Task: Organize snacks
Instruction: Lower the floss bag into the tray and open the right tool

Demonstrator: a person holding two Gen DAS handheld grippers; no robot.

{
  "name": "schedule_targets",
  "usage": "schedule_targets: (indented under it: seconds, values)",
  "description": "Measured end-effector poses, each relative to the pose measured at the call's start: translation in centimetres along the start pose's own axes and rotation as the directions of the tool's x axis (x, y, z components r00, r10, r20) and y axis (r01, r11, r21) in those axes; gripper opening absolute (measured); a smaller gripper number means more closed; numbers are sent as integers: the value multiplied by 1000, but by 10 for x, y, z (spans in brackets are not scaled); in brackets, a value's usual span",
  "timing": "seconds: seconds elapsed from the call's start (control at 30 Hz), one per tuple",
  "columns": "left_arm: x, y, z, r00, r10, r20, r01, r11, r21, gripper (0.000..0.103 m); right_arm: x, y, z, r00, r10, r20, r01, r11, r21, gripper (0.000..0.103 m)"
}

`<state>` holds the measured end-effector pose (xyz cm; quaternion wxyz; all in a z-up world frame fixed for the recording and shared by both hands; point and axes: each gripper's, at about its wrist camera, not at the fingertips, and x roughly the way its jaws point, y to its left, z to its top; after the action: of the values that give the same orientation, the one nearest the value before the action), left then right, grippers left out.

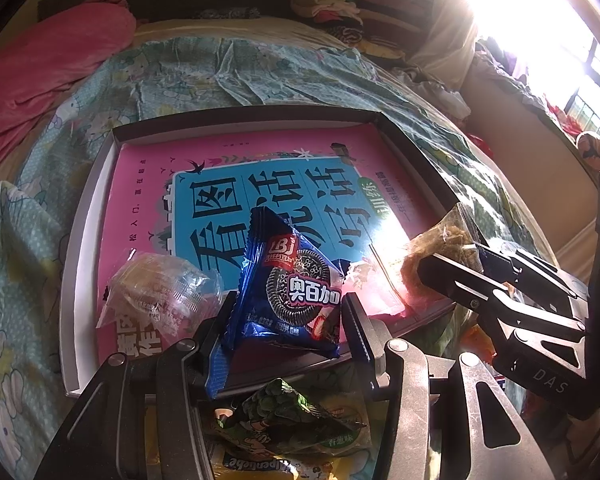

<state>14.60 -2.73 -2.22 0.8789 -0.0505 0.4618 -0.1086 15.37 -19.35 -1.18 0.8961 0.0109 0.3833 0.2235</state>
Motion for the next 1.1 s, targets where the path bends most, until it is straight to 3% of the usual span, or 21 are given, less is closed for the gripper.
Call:
schedule_targets:
  seconds: [1.1]
  values:
    - [-5, 3, -1, 1000, 10, 2, -10, 1000, -1, 52, -7, 1, -3, 999, -47, 0, 47, 999, -18, 40]
